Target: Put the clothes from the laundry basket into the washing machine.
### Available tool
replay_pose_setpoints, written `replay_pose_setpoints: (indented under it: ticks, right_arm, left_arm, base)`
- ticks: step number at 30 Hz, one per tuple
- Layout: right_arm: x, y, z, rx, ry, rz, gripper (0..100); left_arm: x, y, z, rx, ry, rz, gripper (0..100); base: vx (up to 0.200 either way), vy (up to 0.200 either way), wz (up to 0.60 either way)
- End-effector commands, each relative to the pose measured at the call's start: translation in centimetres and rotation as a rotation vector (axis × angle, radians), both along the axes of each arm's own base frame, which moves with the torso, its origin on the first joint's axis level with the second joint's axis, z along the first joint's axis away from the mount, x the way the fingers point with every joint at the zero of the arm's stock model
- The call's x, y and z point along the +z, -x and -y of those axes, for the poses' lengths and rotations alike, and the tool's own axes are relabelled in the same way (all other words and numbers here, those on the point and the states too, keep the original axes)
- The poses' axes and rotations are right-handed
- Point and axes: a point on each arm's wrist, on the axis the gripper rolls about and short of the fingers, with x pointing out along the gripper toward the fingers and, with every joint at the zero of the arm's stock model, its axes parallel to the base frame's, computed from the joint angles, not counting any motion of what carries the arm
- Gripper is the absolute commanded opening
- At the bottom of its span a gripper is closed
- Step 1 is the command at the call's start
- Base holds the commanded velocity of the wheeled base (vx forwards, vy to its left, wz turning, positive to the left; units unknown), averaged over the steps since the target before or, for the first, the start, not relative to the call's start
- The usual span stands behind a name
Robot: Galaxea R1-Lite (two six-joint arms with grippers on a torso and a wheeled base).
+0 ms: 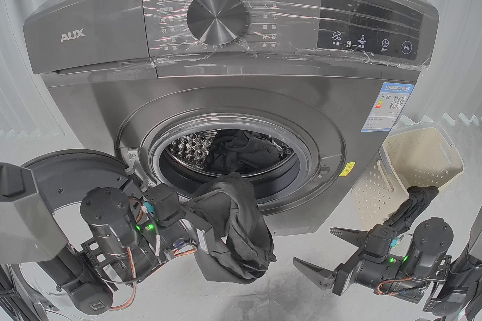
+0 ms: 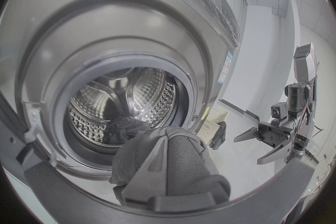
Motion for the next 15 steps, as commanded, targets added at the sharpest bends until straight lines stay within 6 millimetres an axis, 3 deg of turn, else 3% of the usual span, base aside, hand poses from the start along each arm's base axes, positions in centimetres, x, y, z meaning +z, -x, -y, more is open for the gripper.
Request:
replay_pose_setpoints:
  ticks: [1, 4, 6, 7, 15]
  right_arm:
    - [0.2, 0.3, -0.1, 0.009, -0.010, 0.004, 100]
    - [0.2, 0.4, 0.1, 0.007, -0.006, 0.001, 100]
    - [0.2, 0.4, 0.1, 0.007, -0.006, 0.001, 100]
    - [0.3, 0.3, 0.3, 0.001, -0.009, 0.005, 100]
    - [0.3, 0.3, 0.3, 0.000, -0.008, 0.003, 100]
  left_arm:
    - [-2.0, -1.2, 1.2, -0.044, -0.018, -0.058, 0]
    - [-2.9, -3.0, 2.2, -0.043, 0.002, -0.065, 0]
    - [-2.9, -3.0, 2.2, -0.043, 0.002, -0.065, 0]
    - [-3.5, -5.2, 2.9, -0.018, 0.016, -0.046, 0]
    - [-4.6, -9.7, 4.2, 0.027, 0.059, 0.009, 0]
  base:
    - [0.000, 0.000, 0.00]
    - [0.000, 0.000, 0.00]
    - [0.000, 0.000, 0.00]
    - [0.000, 0.000, 0.00]
    - [0.000, 0.000, 0.00]
